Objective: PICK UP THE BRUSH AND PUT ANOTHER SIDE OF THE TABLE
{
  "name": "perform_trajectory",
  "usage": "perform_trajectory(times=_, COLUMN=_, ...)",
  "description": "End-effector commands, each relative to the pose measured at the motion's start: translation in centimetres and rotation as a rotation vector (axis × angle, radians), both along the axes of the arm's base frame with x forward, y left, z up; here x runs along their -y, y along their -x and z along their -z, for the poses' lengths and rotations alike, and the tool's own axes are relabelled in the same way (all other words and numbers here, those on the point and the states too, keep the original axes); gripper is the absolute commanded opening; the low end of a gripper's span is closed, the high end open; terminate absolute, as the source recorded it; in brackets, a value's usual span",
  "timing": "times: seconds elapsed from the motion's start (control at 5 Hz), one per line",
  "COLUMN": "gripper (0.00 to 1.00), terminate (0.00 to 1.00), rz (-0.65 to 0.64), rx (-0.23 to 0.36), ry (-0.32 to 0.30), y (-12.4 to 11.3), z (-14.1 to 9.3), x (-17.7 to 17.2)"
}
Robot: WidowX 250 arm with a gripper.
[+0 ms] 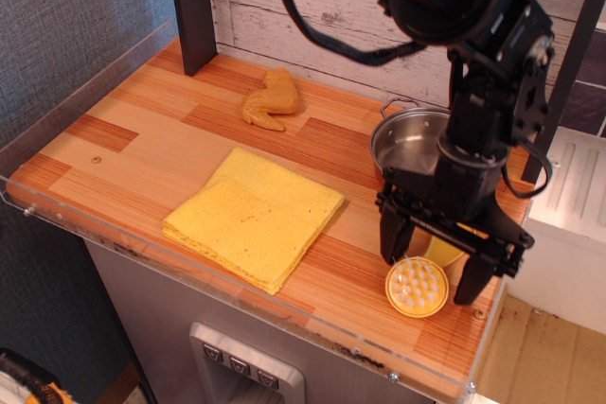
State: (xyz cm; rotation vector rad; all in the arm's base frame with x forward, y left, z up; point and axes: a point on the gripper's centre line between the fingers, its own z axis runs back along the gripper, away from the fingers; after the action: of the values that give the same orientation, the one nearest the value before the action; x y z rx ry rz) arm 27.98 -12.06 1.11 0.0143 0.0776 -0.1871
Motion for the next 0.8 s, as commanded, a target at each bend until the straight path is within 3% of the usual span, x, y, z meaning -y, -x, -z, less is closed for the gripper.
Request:
perform_trajectory(times=0.0, gripper=1.00, terminate=0.00, rz=0.036, rx=-0.022, ry=-0.030, y=1.4, z=1.6, x=0.7)
perform_trajectory(times=0.2, gripper=0.00, terminate=0.00, rz=0.024, rx=-0.013, ry=-0.038, y=1.6, z=1.7, x=0.6)
perform_trajectory(times=0.4, gripper=0.00, terminate=0.00, rz=0.037, rx=-0.004, ry=-0.045, y=1.7, z=0.9, x=0.5)
perform_trajectory(times=0.6, gripper=0.00, terminate=0.00, rz=0.053, rx=0.048, ry=0.003, y=1.8, z=-2.2, x=0.5)
